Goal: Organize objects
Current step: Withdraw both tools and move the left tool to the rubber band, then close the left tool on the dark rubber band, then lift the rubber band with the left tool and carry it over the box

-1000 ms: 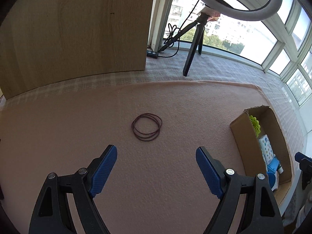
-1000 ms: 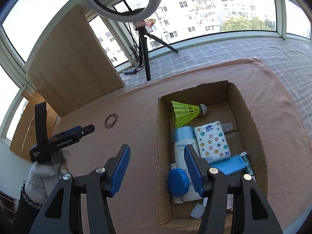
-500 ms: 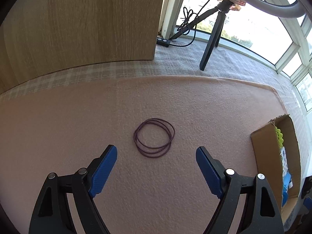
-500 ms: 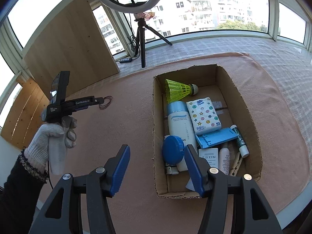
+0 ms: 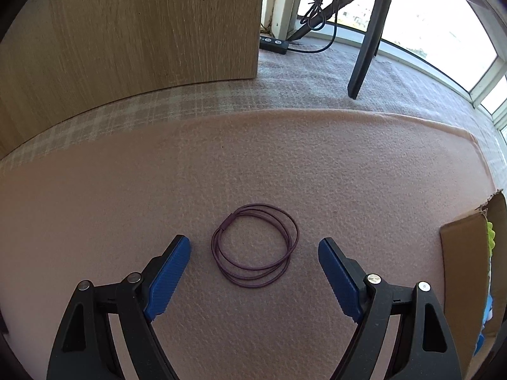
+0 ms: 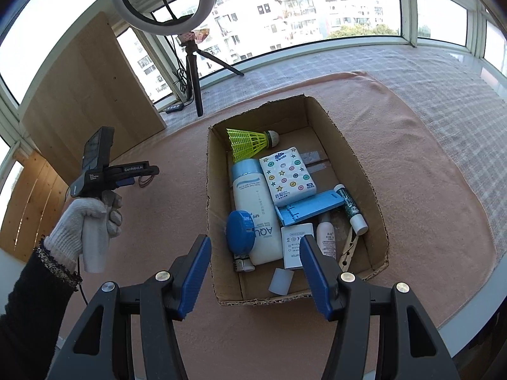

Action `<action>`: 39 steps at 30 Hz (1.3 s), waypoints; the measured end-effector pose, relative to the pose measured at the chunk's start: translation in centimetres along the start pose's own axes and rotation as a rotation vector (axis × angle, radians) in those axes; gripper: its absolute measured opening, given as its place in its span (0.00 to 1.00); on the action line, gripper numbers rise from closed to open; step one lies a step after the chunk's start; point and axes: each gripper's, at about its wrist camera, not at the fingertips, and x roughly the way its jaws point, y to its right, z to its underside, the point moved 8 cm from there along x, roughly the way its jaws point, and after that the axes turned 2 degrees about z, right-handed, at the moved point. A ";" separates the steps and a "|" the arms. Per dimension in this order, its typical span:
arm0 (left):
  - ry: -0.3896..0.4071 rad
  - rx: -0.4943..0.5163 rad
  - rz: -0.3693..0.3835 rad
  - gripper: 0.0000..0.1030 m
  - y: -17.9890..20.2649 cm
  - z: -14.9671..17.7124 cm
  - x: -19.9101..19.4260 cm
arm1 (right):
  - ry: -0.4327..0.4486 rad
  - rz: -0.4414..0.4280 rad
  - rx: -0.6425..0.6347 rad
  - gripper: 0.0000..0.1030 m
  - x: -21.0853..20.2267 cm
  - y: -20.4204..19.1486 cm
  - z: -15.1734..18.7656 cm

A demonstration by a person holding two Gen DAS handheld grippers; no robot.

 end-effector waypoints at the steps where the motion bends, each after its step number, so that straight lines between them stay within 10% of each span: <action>1: 0.001 0.008 -0.009 0.83 0.1 0.0 0.1 | -0.002 0.000 0.003 0.53 0.1 0.1 0.0; 8: 0.004 0.048 -0.045 0.77 0.5 0.2 0.2 | -0.002 0.010 -0.001 0.52 0.3 0.1 -0.1; 23: 0.035 0.035 -0.001 0.06 1.4 -0.3 -0.5 | 0.003 0.028 -0.021 0.52 0.6 0.0 -0.2; 39: 0.094 0.039 0.089 0.05 0.0 0.4 -5.2 | 0.017 0.022 -0.008 0.53 0.5 0.9 -0.6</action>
